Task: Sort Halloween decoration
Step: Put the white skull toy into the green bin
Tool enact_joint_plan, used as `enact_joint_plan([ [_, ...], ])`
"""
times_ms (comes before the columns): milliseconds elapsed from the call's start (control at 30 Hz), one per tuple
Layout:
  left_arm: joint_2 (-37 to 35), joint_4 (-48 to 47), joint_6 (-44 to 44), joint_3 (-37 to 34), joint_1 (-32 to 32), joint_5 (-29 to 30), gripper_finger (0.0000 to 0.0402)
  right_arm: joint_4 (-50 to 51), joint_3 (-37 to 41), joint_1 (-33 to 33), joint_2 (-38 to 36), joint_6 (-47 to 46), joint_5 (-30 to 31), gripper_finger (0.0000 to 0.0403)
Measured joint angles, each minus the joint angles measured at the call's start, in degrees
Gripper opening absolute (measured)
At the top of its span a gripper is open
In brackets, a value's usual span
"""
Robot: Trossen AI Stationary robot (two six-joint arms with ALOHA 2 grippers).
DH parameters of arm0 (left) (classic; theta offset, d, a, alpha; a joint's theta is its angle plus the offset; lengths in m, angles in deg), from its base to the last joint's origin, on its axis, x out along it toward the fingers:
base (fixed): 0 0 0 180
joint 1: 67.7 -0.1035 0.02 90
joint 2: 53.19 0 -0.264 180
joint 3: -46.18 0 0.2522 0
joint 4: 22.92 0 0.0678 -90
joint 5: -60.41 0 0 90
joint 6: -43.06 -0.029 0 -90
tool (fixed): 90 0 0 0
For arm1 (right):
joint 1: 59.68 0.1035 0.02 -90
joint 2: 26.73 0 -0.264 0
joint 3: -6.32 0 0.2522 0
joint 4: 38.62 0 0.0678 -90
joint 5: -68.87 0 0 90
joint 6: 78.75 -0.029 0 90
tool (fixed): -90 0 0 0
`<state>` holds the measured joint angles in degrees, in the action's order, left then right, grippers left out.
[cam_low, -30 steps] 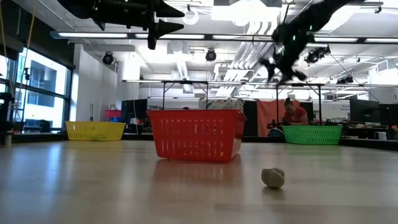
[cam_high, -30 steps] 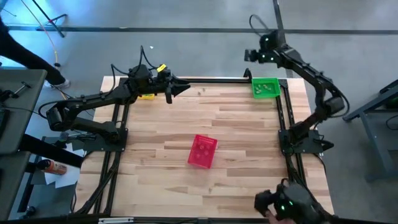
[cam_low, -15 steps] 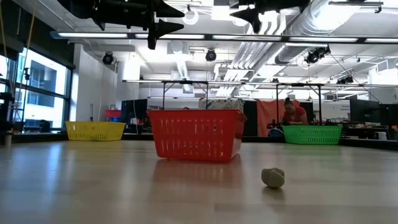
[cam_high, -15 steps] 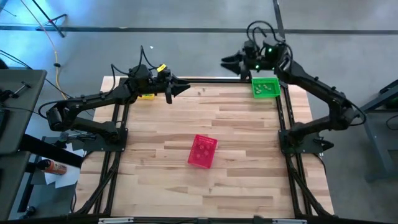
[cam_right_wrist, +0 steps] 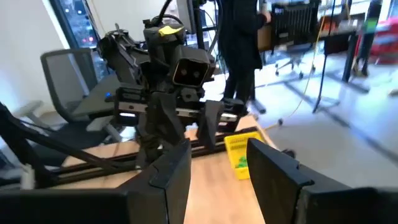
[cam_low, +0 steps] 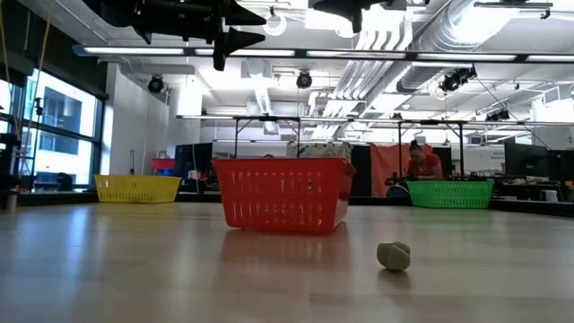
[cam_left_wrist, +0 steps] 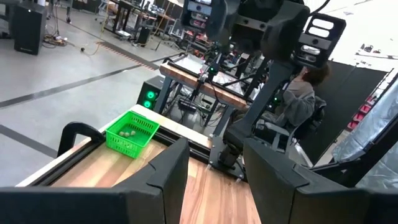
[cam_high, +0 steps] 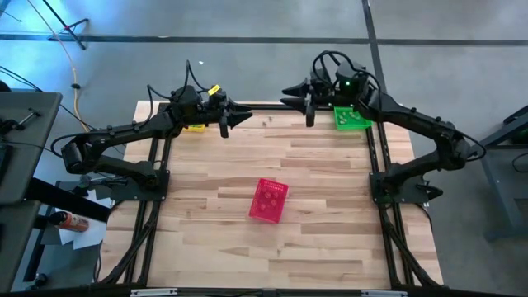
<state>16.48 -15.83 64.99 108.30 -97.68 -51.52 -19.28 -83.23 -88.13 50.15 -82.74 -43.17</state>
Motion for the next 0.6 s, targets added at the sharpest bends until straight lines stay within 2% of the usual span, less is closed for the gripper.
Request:
enact_joint_plan([
  [167,0.0,-0.03,-0.02,0.0,0.0,0.0,0.0145,0.51,0.0,0.82,0.0,-5.27,0.04,0.0151],
  [300,0.0,-0.08,0.31,0.0,0.02,-0.25,0.0145,0.82,0.0,1.52,0.0,-14.0,0.06,0.0151],
  [467,0.0,-0.03,1.01,0.0,0.52,-8.23,0.0145,1.06,0.63,4.75,0.0,-19.87,-0.47,0.0151],
  [600,0.0,-0.05,5.92,0.0,3.9,-12.09,0.0145,2.66,0.66,10.67,0.0,-21.87,-1.14,0.0151],
])
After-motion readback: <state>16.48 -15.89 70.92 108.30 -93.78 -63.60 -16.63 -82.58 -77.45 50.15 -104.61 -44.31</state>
